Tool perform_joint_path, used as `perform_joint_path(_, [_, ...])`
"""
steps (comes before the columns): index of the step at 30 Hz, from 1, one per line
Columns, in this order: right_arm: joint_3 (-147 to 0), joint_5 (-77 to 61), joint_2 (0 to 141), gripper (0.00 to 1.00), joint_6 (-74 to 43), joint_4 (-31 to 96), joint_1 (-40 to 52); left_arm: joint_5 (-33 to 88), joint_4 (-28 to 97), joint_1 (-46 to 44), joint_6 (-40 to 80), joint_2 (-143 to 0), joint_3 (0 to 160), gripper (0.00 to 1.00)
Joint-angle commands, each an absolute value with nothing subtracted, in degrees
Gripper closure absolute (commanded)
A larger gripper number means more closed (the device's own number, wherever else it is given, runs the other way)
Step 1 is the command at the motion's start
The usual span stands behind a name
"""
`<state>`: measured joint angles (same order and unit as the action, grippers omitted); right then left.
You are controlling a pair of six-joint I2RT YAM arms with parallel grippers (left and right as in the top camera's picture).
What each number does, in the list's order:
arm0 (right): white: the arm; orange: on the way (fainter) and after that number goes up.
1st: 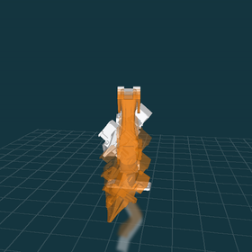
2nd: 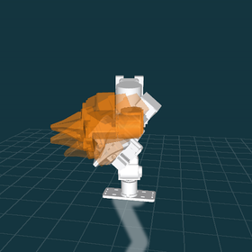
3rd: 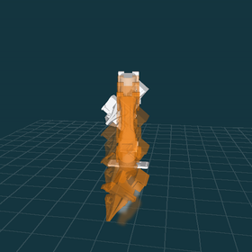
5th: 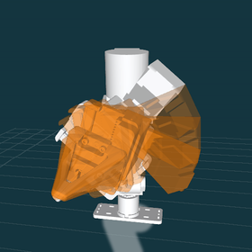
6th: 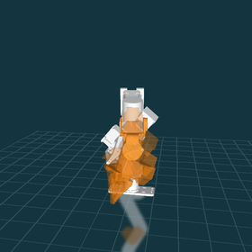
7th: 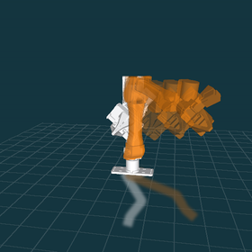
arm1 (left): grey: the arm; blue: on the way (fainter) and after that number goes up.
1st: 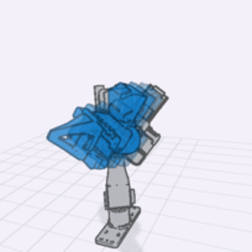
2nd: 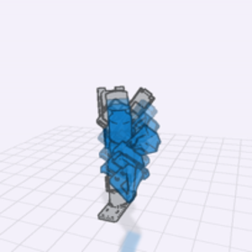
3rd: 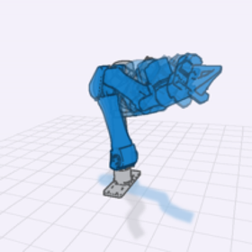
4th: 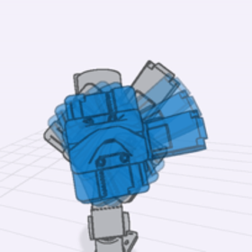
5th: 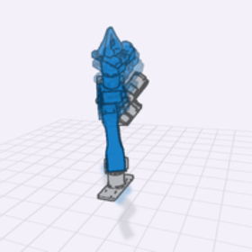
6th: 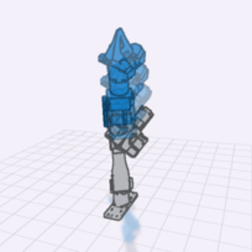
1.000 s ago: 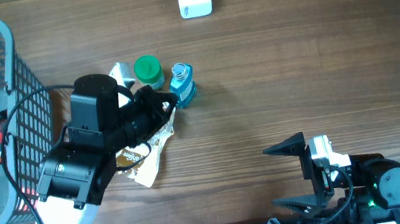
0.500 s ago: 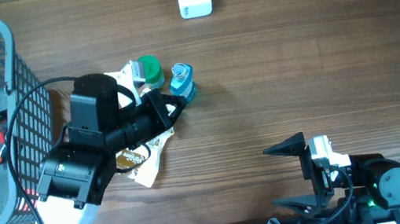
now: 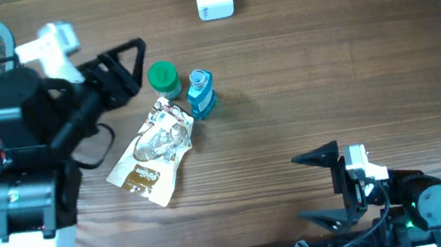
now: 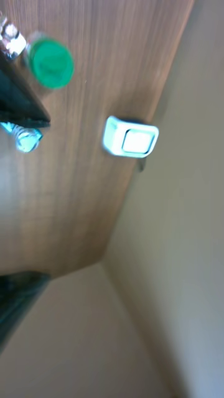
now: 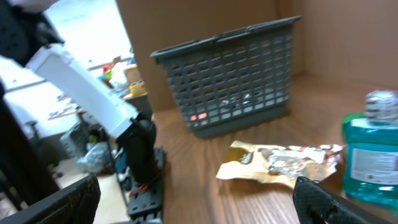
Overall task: Scan the item barcode
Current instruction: 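Release the bag with the left gripper and retract it toward the basket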
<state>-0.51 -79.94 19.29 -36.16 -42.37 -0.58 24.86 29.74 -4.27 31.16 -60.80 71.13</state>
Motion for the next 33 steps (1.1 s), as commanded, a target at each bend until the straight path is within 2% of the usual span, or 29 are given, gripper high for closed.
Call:
perform_joint_path(1, [-1.17,-70.22,19.31,0.00,-36.25,-42.24,-0.67,19.29,32.45,1.89,27.00,-60.31,77.45,0.00])
perform_joint_path(3, [-1.17,-66.00,19.31,0.00,-36.60,-38.81,-0.67,14.90,35.57,5.41,27.29,-60.34,80.71,0.00])
perform_joint_path(6, [-1.17,-58.61,19.31,0.00,-36.34,-23.51,-0.67,4.16,41.30,12.21,29.87,-60.42,85.95,0.00])
perform_joint_path(9, [-1.17,-54.30,19.31,0.00,-35.97,-13.85,-0.64,3.31,41.87,19.14,30.46,-60.53,86.70,0.00])
perform_joint_path(13, [-1.15,-52.36,19.31,0.00,-35.97,-12.32,-0.64,3.33,43.92,31.59,30.46,-66.19,86.70,0.00])
perform_joint_path(16, [-1.13,-50.33,19.31,0.00,-35.94,-11.49,-0.64,3.29,44.40,37.08,29.93,-74.39,86.70,0.00])
perform_joint_path(23, [-1.04,-44.21,19.31,0.00,-31.48,-0.14,-0.64,-16.47,49.65,38.37,3.99,-91.92,86.70,0.00])
perform_joint_path(25, [-1.04,-42.15,19.31,0.00,-31.66,-0.25,-0.64,-16.58,51.13,38.11,-2.76,-96.25,86.70,0.00])
perform_joint_path(29, [-1.04,-40.25,19.31,0.00,-31.70,-0.32,-0.64,-19.38,51.31,35.62,-9.23,-102.19,86.67,0.00])
perform_joint_path(33, [-1.04,-38.35,19.31,0.00,-31.66,-0.34,-0.64,-21.32,51.40,32.32,-10.24,-108.03,86.59,0.00])
